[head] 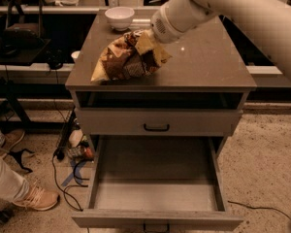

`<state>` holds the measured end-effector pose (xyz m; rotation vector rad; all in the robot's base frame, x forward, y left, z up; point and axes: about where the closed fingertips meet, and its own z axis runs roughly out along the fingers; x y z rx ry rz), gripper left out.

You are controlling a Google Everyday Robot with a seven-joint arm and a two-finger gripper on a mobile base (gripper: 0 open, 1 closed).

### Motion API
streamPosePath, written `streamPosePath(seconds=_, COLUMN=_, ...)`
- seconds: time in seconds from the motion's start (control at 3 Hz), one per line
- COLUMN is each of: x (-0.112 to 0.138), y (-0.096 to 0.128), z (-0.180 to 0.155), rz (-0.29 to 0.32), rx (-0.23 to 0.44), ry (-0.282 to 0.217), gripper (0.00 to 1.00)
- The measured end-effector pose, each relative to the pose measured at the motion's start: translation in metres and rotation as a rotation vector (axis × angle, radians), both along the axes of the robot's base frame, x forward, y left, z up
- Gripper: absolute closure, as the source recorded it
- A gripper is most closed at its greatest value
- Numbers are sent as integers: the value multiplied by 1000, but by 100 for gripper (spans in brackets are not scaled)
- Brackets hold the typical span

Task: Place brown chip bag into middle drawer

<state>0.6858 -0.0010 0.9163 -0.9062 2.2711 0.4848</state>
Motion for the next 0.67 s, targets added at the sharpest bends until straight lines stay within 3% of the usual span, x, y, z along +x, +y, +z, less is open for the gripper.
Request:
streamPosePath(seconds=0.33, x=-24, y=-13, z=1, rz=17, rx=156, ry=-69, gripper=100)
streamPosePath(seconds=0.67, x=-28, y=-52, z=12, rz=-23, rx=191, ry=-124, gripper=100)
